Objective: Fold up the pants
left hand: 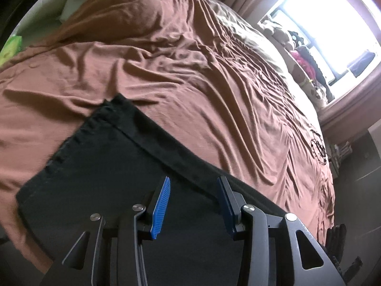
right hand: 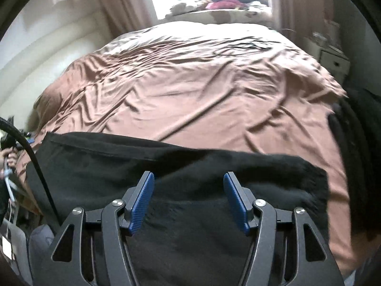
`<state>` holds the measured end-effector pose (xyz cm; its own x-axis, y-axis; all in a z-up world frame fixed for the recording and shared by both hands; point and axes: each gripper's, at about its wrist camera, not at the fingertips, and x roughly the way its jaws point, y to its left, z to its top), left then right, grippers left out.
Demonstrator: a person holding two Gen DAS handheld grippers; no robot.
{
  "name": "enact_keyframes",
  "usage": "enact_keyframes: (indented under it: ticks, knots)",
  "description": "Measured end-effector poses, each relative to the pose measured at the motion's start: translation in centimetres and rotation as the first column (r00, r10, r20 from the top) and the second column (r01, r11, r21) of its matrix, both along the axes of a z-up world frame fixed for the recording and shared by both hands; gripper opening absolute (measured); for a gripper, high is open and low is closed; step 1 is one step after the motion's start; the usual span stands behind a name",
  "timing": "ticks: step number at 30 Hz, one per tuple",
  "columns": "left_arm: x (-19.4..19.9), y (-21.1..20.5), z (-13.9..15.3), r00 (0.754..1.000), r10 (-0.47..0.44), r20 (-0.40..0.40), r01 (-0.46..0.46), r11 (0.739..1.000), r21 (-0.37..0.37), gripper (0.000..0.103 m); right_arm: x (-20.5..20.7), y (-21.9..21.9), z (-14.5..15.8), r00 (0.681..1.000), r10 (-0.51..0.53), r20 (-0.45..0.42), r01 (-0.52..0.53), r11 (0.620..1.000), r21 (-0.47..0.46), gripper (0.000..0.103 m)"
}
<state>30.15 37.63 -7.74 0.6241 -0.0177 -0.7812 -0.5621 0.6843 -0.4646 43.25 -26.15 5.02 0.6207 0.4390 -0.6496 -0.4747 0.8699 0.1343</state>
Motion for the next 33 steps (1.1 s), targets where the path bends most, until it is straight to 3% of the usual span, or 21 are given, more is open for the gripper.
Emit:
enact_keyframes:
  ticks: [15,24,33]
  knots:
    - [8.2,-5.0,-3.5,0.99,-0.109,-0.09,0.105,0.994,-0.042,0.043,7.6,10.4,-3.7,0.973,0.22,-0.07,-0.226,0.969,-0.1,0.059]
    - [11.4,-7.4,-5.7,0.965,-0.188,-0.184,0.175,0.981,-0.088,0.043,10.7,15.1,-5.6,0.941,0.321,-0.111,-0.334,0.933,-0.135,0.059]
    - [13.2,-8.5,-7.3,0.939,-0.196,-0.282,0.173,0.979,-0.105,0.046,12.9,19.3,-7.6,0.904,0.399,-0.151,-0.423,0.887,-0.184,0.059]
